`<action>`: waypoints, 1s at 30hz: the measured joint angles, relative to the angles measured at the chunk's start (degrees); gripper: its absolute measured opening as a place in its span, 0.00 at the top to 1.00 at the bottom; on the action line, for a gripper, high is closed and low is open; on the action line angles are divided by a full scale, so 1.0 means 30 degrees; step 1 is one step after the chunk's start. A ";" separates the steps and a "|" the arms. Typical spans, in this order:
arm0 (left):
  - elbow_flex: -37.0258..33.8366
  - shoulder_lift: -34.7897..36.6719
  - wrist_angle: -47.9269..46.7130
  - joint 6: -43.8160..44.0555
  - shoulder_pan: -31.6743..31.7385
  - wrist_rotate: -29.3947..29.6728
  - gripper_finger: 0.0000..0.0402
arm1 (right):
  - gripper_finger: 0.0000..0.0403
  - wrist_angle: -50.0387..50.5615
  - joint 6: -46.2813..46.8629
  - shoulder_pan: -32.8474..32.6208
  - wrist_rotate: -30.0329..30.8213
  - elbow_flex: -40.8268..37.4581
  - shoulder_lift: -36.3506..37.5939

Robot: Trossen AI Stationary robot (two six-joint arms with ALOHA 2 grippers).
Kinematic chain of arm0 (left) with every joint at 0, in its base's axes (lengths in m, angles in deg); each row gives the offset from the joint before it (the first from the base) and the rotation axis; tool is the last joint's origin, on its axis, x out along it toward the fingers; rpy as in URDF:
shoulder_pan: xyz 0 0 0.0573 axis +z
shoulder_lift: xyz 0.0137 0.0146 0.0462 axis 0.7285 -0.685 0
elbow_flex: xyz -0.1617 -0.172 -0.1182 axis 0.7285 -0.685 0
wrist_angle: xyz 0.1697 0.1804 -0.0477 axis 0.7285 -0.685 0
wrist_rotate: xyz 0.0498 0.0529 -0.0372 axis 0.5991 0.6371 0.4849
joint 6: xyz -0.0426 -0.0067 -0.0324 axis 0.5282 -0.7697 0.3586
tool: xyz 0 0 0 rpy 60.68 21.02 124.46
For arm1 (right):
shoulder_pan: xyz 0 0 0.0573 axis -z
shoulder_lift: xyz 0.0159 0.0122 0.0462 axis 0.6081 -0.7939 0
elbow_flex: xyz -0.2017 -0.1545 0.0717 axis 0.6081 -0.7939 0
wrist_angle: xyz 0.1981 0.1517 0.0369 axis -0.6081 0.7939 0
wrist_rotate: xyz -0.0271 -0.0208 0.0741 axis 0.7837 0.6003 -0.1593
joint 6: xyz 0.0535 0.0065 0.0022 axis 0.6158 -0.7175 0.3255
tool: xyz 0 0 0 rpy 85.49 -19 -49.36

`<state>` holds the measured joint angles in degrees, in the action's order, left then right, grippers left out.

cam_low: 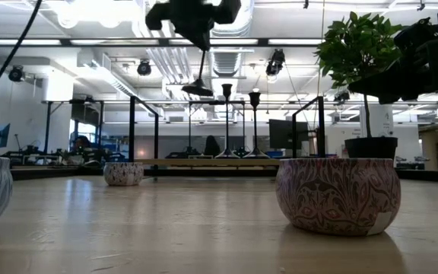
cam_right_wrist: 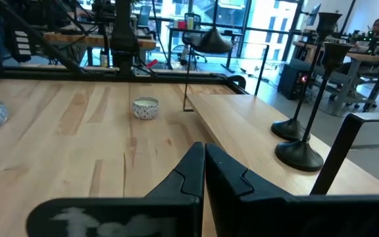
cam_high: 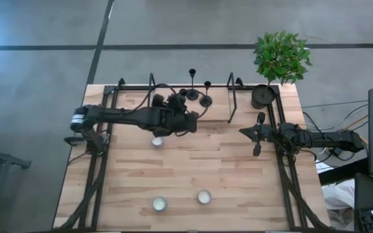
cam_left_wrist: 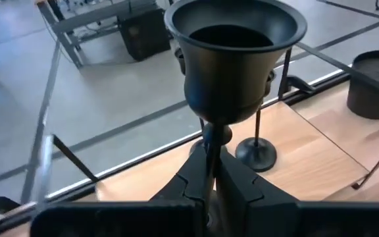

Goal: Pick & Place candle stick holders
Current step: Put the black candle holder on the shelf

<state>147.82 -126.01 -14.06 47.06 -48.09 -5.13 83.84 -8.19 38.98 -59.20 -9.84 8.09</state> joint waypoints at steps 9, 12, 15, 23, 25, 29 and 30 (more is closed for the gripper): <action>-0.2742 0.0466 0.3483 -0.1133 0.1228 -0.1811 0.96 | 0.98 0.0005 0.0000 0.0004 0.0005 0.0000 0.0000; -0.3876 0.0657 0.4344 -0.1079 0.1728 -0.2132 0.96 | 0.98 0.0000 0.0000 0.0004 0.0007 0.0000 -0.0007; -0.5364 0.1175 0.6803 -0.1762 0.2220 -0.2730 0.96 | 0.98 0.0007 0.0000 0.0004 0.0004 0.0000 0.0000; -0.8223 0.2133 1.1652 -0.3736 0.3527 -0.4074 0.96 | 0.98 -0.0002 0.0000 -0.0003 0.0000 0.0000 -0.0022; -0.8462 0.2147 1.1670 -0.4096 0.3792 -0.4281 0.96 | 0.98 0.0003 0.0000 0.0004 0.0005 0.0000 -0.0022; -0.8642 0.2096 1.1840 -0.4805 0.4165 -0.4566 0.96 | 0.98 0.0000 0.0000 -0.0004 0.0000 0.0000 0.0012; -0.8642 0.2095 1.1891 -0.4918 0.4247 -0.4572 0.96 | 0.98 0.0000 0.0000 -0.0004 0.0000 0.0000 0.0007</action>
<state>121.89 -119.73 21.61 32.31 -35.35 -18.84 83.84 -8.19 38.97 -59.20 -9.84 8.11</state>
